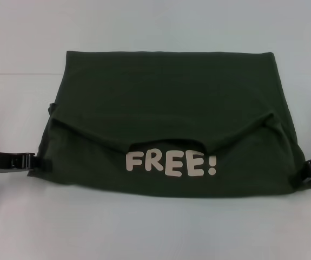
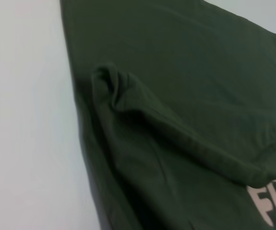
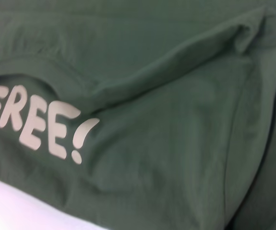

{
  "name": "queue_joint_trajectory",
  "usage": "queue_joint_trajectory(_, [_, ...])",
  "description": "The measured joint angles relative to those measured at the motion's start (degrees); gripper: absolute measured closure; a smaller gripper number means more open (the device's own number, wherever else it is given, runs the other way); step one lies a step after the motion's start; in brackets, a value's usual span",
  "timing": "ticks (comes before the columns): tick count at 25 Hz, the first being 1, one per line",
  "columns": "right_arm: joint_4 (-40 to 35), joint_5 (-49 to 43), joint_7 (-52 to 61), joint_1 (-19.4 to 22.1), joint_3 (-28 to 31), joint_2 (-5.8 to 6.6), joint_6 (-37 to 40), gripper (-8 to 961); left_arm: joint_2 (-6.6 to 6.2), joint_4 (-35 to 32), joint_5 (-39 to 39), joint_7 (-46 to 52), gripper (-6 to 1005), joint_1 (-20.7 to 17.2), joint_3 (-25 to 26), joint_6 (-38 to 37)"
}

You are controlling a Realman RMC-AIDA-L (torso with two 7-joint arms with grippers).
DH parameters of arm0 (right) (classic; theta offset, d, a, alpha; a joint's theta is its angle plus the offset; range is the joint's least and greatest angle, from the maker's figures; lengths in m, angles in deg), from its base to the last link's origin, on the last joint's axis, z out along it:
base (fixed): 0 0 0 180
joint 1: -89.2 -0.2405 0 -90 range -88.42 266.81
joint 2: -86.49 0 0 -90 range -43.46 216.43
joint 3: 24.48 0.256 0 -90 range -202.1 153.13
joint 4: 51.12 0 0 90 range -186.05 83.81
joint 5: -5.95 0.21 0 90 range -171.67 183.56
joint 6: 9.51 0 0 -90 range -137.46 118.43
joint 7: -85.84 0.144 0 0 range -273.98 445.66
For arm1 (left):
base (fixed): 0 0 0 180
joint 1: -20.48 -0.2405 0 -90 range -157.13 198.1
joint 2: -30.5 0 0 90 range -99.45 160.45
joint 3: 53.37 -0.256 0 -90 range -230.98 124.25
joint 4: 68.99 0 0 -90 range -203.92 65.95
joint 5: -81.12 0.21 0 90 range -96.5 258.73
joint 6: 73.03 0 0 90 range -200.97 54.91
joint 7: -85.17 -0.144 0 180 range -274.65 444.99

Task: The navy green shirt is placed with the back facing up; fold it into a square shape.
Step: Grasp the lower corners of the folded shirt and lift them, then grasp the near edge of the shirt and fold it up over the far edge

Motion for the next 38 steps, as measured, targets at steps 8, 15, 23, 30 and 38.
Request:
queue_joint_trajectory(8, [-0.11,-0.34,-2.97,1.14,-0.07,0.84,9.83,919,-1.39,-0.91,0.7,3.05,967,-1.05,0.2,-9.43])
queue_joint_trajectory(15, [0.1,-0.17,-10.04,3.01,0.19,1.01,19.4,918,-2.75,-2.26,2.66,5.65,967,-2.54,0.21,-22.4])
queue_joint_trajectory(23, [1.16,-0.46,-14.32,5.27,-2.41,-0.02,22.64,917,-2.87,-1.96,6.81,5.47,967,-2.87,0.2,-33.27])
queue_joint_trajectory(30, [1.96,-0.39,-15.13,5.94,-2.91,-0.17,22.96,917,-2.57,-2.26,7.31,5.6,967,-2.97,0.36,-36.99])
queue_joint_trajectory(38, [2.1,3.05,-16.63,6.26,2.87,0.47,23.7,916,-3.14,-1.79,6.71,4.02,966,-0.84,10.02,-36.19])
